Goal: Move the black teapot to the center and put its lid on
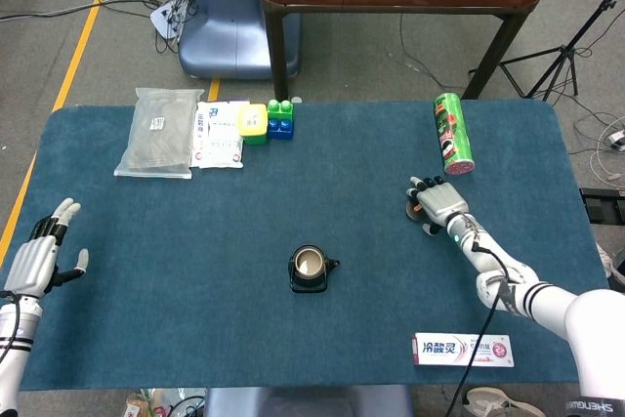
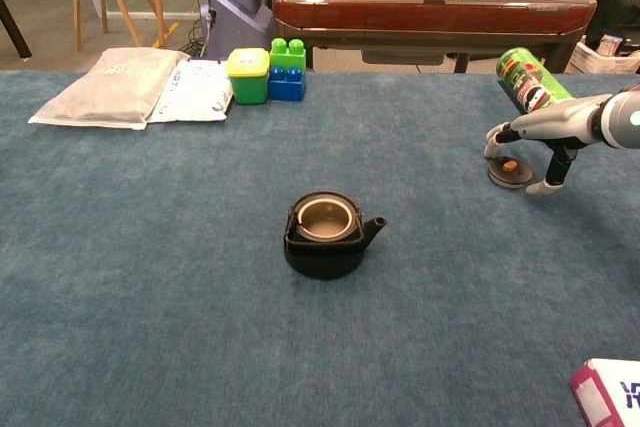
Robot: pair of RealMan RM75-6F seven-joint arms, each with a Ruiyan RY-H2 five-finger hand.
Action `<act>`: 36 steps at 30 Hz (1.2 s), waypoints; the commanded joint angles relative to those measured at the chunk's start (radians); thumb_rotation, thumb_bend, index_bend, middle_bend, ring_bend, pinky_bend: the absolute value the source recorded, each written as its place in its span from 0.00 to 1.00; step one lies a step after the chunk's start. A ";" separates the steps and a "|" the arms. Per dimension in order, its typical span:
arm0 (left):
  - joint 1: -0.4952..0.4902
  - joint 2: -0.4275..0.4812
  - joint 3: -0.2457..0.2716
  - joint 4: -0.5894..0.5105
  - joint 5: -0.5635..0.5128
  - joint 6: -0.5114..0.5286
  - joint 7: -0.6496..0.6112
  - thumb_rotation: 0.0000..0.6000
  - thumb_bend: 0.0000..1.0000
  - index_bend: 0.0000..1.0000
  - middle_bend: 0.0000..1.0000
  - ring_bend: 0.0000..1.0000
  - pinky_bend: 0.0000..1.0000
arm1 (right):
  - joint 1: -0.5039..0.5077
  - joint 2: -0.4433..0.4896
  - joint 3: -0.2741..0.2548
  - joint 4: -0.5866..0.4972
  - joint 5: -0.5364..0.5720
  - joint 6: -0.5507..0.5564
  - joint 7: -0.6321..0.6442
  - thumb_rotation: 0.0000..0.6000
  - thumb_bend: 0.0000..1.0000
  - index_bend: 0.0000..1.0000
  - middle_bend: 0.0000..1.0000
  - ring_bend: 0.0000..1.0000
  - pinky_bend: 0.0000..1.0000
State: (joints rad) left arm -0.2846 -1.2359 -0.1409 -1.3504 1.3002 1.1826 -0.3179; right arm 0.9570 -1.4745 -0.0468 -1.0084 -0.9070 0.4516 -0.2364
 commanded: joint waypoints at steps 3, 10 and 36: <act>0.004 -0.002 0.002 0.008 0.004 0.003 -0.013 1.00 0.49 0.00 0.00 0.00 0.00 | -0.002 -0.007 0.002 0.002 0.007 0.008 -0.016 1.00 0.39 0.20 0.00 0.00 0.00; 0.005 -0.006 0.005 0.021 0.004 -0.004 -0.019 1.00 0.49 0.00 0.00 0.00 0.00 | -0.008 -0.025 0.006 0.020 0.014 0.012 -0.033 1.00 0.44 0.28 0.00 0.00 0.00; 0.003 0.001 0.001 0.000 0.001 -0.006 -0.001 1.00 0.49 0.00 0.00 0.00 0.00 | -0.028 0.008 0.029 -0.033 0.024 0.043 -0.072 1.00 0.47 0.45 0.00 0.00 0.00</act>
State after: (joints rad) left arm -0.2817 -1.2351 -0.1402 -1.3493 1.3005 1.1762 -0.3182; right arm 0.9292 -1.4692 -0.0183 -1.0369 -0.8857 0.4924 -0.3046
